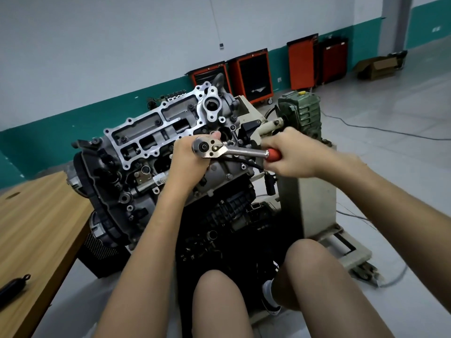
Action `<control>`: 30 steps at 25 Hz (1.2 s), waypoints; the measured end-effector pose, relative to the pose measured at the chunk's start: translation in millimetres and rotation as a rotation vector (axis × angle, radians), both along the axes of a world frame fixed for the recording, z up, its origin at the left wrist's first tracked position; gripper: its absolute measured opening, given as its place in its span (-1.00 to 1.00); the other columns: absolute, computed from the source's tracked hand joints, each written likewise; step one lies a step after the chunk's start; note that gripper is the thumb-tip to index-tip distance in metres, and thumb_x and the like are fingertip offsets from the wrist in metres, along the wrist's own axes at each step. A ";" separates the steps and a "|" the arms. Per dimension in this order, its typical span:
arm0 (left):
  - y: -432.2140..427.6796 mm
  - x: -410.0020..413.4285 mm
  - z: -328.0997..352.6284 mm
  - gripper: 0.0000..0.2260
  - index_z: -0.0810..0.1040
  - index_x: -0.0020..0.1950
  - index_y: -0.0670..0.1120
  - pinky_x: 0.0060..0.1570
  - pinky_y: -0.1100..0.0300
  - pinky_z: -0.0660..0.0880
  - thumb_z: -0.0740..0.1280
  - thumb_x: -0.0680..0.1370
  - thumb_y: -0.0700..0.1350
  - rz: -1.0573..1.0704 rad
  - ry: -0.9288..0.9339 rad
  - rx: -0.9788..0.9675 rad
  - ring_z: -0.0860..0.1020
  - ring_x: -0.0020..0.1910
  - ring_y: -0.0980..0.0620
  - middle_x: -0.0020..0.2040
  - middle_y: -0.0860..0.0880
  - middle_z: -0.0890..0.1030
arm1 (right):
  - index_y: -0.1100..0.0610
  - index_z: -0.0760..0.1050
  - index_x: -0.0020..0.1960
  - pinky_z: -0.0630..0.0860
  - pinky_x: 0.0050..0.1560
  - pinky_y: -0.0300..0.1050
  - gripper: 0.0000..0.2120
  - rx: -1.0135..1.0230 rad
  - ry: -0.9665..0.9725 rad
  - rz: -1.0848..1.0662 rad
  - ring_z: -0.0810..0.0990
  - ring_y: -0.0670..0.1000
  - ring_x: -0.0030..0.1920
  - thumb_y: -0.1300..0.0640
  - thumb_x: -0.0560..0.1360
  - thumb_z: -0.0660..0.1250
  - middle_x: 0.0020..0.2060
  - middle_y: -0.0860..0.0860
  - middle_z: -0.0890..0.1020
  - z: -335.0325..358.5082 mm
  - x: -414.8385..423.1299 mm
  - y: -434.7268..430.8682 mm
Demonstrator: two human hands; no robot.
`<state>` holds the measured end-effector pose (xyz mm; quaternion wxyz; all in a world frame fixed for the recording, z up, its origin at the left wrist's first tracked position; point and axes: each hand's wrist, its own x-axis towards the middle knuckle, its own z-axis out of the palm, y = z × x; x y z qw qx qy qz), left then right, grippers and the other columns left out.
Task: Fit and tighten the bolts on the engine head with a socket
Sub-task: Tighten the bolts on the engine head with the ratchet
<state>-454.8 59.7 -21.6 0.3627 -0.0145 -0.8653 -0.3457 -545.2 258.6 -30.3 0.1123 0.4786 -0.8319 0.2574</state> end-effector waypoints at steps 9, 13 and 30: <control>4.7 -2.3 -5.0 -0.47 0.10 -0.50 0.04 -0.38 0.13 0.12 0.33 0.57 -0.10 0.011 0.104 0.010 0.11 -0.47 0.09 -0.53 0.07 0.16 | 0.10 0.22 -0.35 0.23 -0.48 -0.10 -0.76 -0.725 -0.955 0.117 0.25 0.03 -0.50 0.15 0.36 0.29 -0.54 0.03 0.28 -101.0 142.4 -88.9; 0.0 -1.6 -3.7 -0.47 0.27 -0.60 0.08 -0.45 0.33 0.22 0.33 0.56 -0.08 -0.058 0.014 0.019 0.22 -0.58 0.21 -0.62 0.14 0.26 | 0.06 0.25 -0.40 0.27 -0.51 -0.23 -0.65 -0.271 -0.519 0.098 0.27 -0.16 -0.57 0.30 0.42 0.35 -0.56 -0.10 0.33 -67.5 66.2 -26.1; -0.6 -2.9 -9.6 -0.49 0.28 -0.58 0.08 -0.38 0.28 0.27 0.35 0.55 -0.13 -0.048 0.099 0.082 0.22 -0.52 0.22 -0.60 0.16 0.30 | 0.05 0.25 -0.41 0.23 -0.49 -0.15 -0.68 -0.564 -0.741 0.085 0.25 -0.06 -0.53 0.25 0.40 0.33 -0.56 -0.09 0.29 -90.9 107.0 -60.0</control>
